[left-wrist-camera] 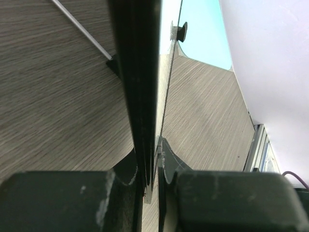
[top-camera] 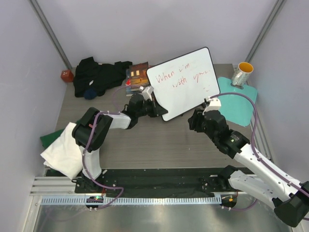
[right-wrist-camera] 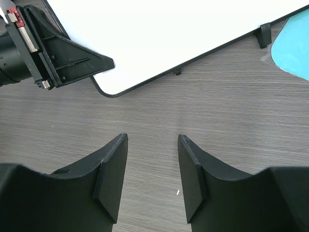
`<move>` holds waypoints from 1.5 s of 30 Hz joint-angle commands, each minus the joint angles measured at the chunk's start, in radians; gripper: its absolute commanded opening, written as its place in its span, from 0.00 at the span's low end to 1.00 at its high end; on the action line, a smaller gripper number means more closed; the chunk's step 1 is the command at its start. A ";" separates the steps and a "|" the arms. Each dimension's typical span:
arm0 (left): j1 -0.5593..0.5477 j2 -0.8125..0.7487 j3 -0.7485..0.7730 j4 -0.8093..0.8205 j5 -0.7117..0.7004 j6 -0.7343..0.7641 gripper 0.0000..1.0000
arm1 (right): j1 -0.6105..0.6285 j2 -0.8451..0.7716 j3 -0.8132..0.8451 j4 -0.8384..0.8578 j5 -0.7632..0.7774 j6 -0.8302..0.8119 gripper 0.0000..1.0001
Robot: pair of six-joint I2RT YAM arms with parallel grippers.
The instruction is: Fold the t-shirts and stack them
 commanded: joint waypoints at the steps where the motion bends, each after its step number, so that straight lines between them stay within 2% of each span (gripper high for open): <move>1: -0.042 0.048 -0.099 -0.365 0.052 0.147 0.00 | 0.004 -0.028 0.035 0.010 0.020 -0.010 0.52; 7: -0.042 0.013 -0.084 -0.423 -0.001 0.196 0.00 | 0.004 -0.046 0.020 0.001 0.022 -0.001 0.52; 16: -0.027 0.043 0.117 -0.586 -0.082 0.257 0.00 | 0.004 -0.054 0.009 -0.021 0.031 -0.001 0.52; 25: 0.029 0.076 0.182 -0.614 -0.122 0.271 0.00 | 0.004 -0.051 0.001 -0.022 0.048 -0.003 0.52; 38: 0.055 0.206 0.269 -0.643 -0.168 0.261 0.00 | 0.004 -0.039 0.009 -0.021 0.080 -0.017 0.53; 45: 0.090 0.154 0.303 -0.666 -0.197 0.279 0.00 | 0.004 -0.031 0.003 -0.013 0.082 -0.023 0.54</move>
